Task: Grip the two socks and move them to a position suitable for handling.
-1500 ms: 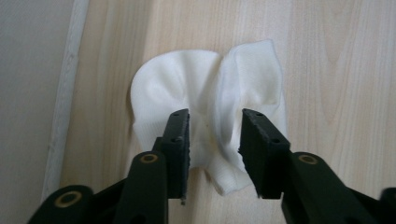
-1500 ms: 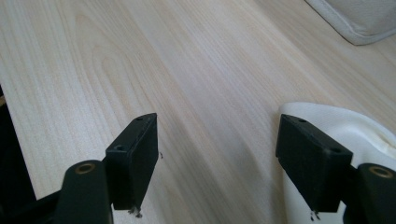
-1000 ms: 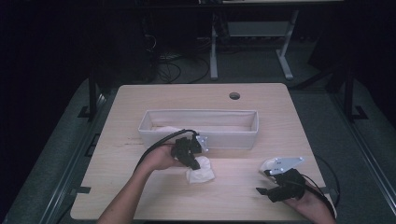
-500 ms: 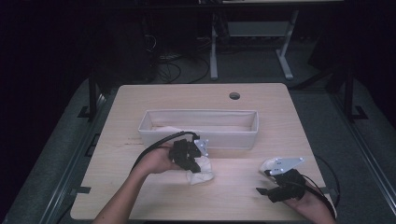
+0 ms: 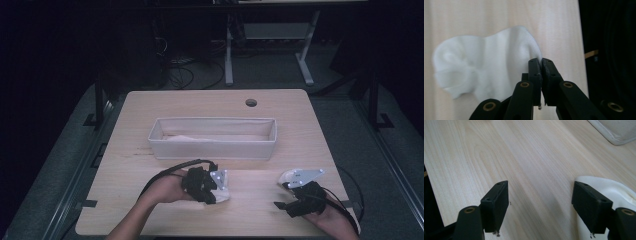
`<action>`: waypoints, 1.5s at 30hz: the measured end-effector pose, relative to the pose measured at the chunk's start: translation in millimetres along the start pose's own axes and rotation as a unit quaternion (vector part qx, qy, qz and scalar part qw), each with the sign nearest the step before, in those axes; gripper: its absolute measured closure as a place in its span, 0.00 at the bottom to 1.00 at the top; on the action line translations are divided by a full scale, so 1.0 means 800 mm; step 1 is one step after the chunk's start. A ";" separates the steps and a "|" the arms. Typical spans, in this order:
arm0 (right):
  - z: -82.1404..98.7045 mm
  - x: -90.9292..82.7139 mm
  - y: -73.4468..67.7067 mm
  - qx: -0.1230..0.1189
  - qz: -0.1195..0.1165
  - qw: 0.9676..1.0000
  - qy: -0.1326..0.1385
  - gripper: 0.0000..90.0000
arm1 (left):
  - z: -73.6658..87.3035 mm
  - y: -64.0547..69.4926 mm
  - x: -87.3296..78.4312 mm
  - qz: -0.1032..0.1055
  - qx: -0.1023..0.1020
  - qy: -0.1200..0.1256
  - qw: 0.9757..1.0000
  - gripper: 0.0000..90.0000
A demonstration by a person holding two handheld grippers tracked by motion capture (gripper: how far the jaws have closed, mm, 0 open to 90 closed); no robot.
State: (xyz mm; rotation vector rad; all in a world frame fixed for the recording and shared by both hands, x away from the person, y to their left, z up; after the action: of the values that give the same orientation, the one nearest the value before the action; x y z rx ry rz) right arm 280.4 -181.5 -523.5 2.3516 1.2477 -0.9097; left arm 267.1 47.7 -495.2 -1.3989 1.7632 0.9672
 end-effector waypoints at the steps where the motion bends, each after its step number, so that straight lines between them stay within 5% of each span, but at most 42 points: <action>1: 0.000 0.000 0.000 -0.001 0.000 1.000 0.001 0.33 | 0.000 0.004 0.001 0.004 0.002 0.001 1.000 0.94; 6: 0.000 0.001 -0.001 0.000 -0.002 1.000 0.001 0.33 | -0.002 0.020 0.005 0.014 0.008 0.008 1.000 0.91; 17: 0.001 0.002 -0.002 -0.003 -0.003 1.000 -0.005 0.33 | -0.016 0.006 0.027 -0.014 -0.004 0.029 0.999 0.94; 28: 0.000 0.001 -0.002 -0.002 -0.004 1.000 -0.003 0.33 | -0.002 0.006 0.047 0.006 -0.002 -0.007 1.000 0.94; 35: -0.001 0.003 -0.007 -0.006 -0.008 1.000 -0.006 0.34 | 0.009 0.008 0.037 0.001 0.003 -0.012 1.000 0.92; 45: -0.011 0.004 -0.017 -0.009 -0.025 1.000 -0.013 0.40 | 0.011 0.009 0.008 -0.032 -0.016 0.040 0.999 0.85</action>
State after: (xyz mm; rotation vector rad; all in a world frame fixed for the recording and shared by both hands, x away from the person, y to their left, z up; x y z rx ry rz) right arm 274.1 -166.9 -519.2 2.2975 1.3048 -0.9367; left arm 259.0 53.3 -504.3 -1.5245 1.7563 0.9202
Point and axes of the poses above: each handheld gripper's, and its own axes: x roughly forward along the jaws, z roughly out of its underside, y roughly to its right, the point moved 10 cm from there along x, roughly forward along the jaws, and after that the axes turned 10 degrees about y, right-handed, at the moved point
